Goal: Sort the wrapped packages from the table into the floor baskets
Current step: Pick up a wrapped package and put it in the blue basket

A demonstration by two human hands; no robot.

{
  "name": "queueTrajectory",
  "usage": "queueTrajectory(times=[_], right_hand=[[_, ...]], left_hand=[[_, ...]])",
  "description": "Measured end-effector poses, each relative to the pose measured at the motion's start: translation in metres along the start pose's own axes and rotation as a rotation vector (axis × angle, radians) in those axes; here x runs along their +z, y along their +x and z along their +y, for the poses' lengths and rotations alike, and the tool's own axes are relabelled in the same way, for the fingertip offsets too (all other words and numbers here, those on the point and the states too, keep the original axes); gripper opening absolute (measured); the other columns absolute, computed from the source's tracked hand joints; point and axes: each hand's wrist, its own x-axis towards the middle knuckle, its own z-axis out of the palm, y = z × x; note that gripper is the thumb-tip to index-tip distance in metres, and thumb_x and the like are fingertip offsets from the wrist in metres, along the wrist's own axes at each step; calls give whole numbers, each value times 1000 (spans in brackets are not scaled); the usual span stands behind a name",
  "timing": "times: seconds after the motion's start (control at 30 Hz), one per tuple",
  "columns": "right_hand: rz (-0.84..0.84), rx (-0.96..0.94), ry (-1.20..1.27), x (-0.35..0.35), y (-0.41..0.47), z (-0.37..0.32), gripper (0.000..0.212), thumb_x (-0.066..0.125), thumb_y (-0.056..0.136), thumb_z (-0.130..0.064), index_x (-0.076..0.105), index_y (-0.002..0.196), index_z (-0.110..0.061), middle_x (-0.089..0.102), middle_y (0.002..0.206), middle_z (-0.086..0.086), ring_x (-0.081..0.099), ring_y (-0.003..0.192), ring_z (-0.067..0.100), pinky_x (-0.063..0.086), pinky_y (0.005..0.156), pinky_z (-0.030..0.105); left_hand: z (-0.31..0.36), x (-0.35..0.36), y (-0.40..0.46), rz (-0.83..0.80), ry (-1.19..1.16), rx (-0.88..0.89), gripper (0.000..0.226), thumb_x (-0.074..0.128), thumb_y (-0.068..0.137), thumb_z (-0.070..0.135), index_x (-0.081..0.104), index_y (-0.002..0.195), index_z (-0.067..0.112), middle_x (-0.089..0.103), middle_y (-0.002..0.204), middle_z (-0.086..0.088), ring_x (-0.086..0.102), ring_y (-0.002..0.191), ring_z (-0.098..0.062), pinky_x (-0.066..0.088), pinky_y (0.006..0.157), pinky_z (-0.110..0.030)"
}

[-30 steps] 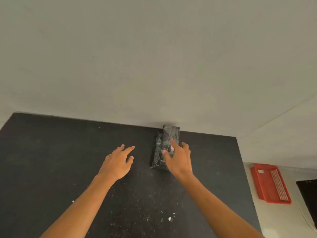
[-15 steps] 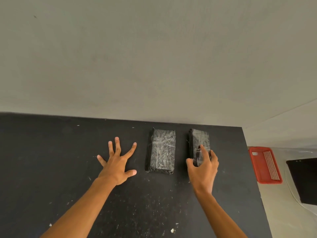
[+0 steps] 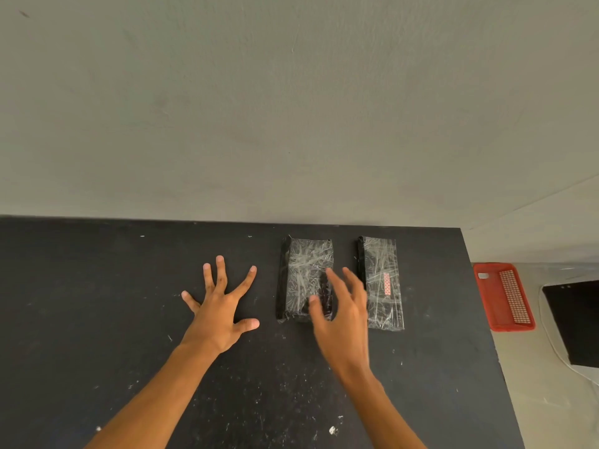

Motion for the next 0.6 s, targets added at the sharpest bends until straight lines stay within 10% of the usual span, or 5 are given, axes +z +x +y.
queueTrajectory(times=[0.23, 0.43, 0.6], right_hand=[[-96, 68, -300, 33, -12, -15, 88, 61, 93, -73, 40, 166, -28, 16, 180, 13, 25, 162, 30, 51, 115, 50], [-102, 96, -524, 38, 8, -48, 68, 72, 89, -50, 49, 140, -10, 48, 141, 25, 52, 121, 39, 59, 93, 44], [-102, 299, 185, -19, 14, -46, 48, 80, 73, -47, 62, 107, -19, 70, 98, -2, 65, 87, 17, 53, 69, 26]], left_hand=[[-11, 13, -1, 81, 48, 45, 105, 60, 86, 71, -18, 155, 55, -50, 157, -4, -45, 145, -34, -4, 115, -78], [-11, 13, -3, 117, 76, 47, 101, 57, 87, 73, -18, 154, 57, -41, 165, -7, -36, 152, -36, -2, 117, -76], [6, 5, -19, 102, 111, 9, 97, 59, 95, 59, -13, 160, 48, -28, 170, -13, -21, 158, -37, 11, 122, -69]])
